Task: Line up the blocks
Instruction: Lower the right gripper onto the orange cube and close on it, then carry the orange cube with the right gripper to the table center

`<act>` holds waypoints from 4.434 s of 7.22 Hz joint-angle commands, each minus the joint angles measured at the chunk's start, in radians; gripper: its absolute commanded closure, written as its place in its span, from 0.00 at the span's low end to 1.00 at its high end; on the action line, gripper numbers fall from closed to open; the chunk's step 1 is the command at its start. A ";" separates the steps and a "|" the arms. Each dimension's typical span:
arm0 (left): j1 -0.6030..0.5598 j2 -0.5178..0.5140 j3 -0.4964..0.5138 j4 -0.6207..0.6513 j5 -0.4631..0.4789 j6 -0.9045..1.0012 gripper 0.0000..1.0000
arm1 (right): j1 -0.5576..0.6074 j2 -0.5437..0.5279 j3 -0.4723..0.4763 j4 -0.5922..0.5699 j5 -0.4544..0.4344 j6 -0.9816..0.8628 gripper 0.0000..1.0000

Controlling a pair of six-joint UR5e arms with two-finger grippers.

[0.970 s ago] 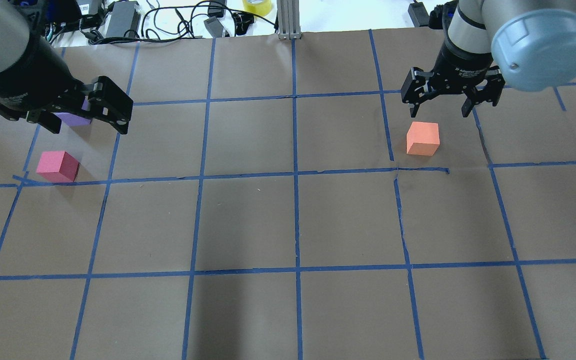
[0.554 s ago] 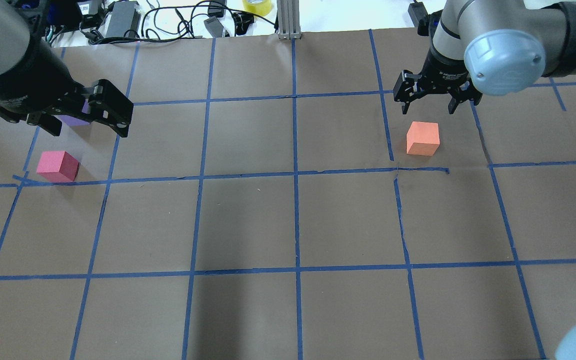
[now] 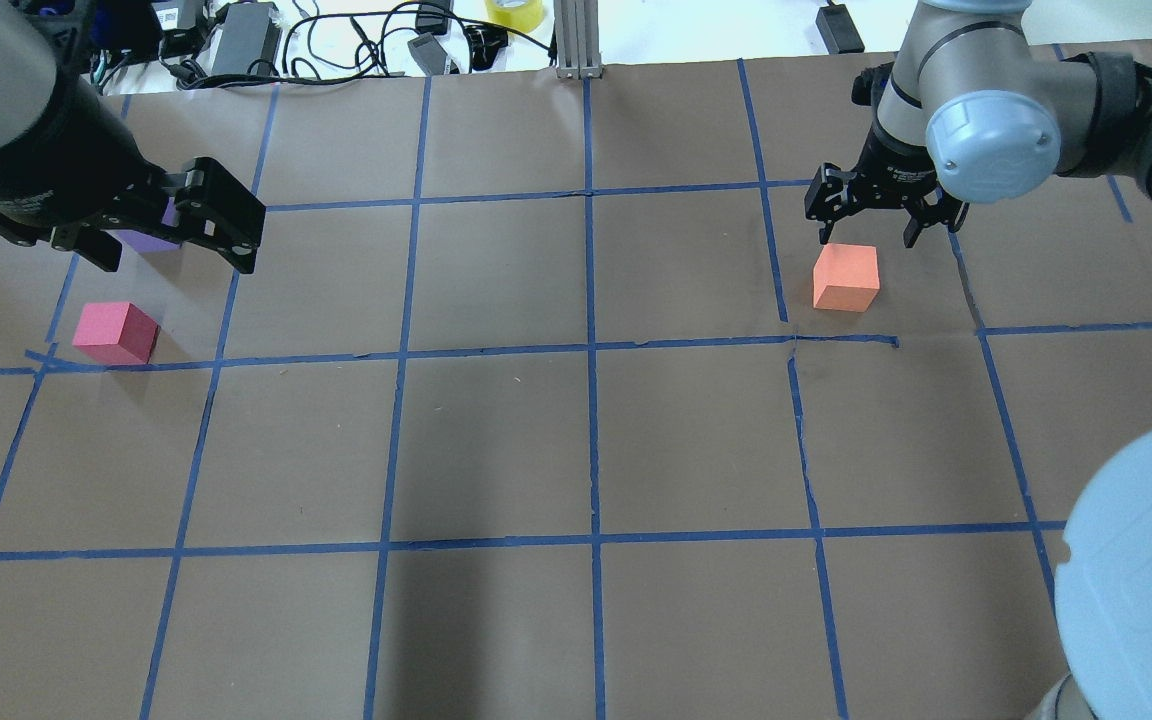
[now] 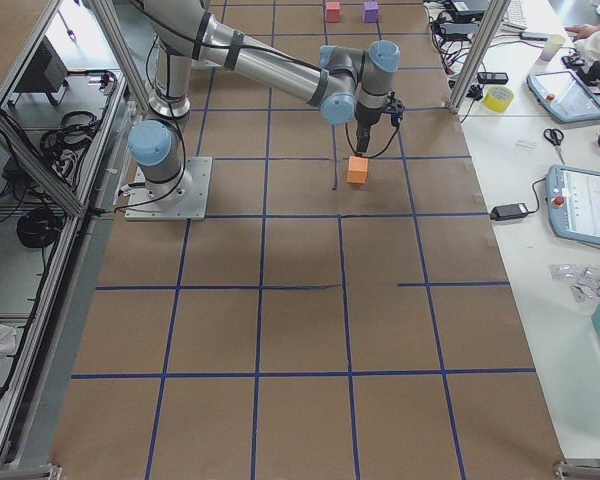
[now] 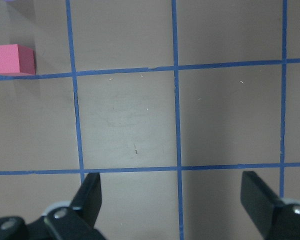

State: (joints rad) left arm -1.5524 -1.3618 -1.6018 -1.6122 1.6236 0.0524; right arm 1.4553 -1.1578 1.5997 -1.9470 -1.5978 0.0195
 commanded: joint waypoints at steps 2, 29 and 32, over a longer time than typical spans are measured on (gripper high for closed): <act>0.000 0.000 -0.001 0.000 0.002 -0.006 0.00 | -0.004 0.082 -0.001 -0.069 0.001 -0.004 0.00; 0.000 -0.003 -0.001 -0.003 0.001 -0.009 0.00 | 0.488 0.363 -0.394 -0.016 0.110 0.330 0.14; 0.000 -0.005 -0.001 -0.003 0.001 -0.009 0.00 | 0.488 0.316 -0.392 -0.043 0.093 0.339 0.00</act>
State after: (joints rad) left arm -1.5524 -1.3668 -1.6030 -1.6152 1.6235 0.0429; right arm 1.9423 -0.8077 1.2065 -1.9932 -1.4949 0.3522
